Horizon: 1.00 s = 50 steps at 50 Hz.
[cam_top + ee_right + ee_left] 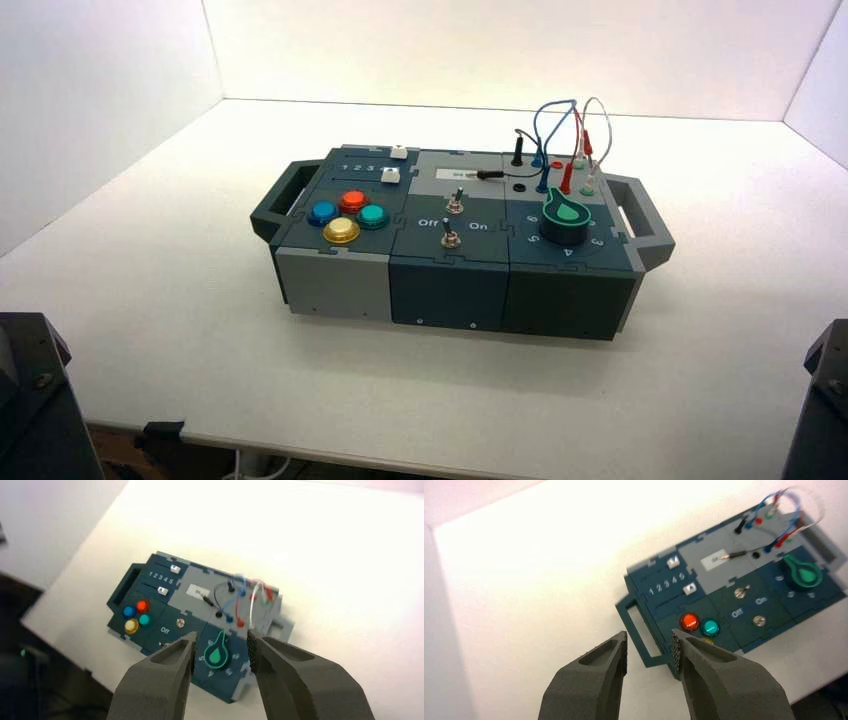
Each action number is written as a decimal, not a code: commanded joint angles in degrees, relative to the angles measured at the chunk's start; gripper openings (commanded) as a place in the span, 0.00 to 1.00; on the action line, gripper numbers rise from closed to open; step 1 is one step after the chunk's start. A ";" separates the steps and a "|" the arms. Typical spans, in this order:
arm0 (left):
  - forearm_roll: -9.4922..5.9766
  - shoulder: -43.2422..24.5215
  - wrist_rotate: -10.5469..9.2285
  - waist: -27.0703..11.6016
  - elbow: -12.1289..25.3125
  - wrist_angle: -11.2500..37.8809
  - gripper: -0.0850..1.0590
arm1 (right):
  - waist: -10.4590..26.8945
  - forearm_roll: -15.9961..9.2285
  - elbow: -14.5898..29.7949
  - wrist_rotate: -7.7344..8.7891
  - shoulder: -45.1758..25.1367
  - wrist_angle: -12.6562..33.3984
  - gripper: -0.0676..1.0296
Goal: View the box from the top.
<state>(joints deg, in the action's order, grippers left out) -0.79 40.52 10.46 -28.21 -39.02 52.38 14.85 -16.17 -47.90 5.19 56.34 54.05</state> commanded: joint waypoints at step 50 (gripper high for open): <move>-5.63 -36.04 10.11 3.08 26.02 26.89 0.50 | 13.27 20.39 26.02 2.90 -40.61 22.68 0.54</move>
<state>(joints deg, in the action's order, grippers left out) -6.15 2.72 20.57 -25.14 -13.36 79.80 27.07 3.16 -21.71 8.26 13.89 76.64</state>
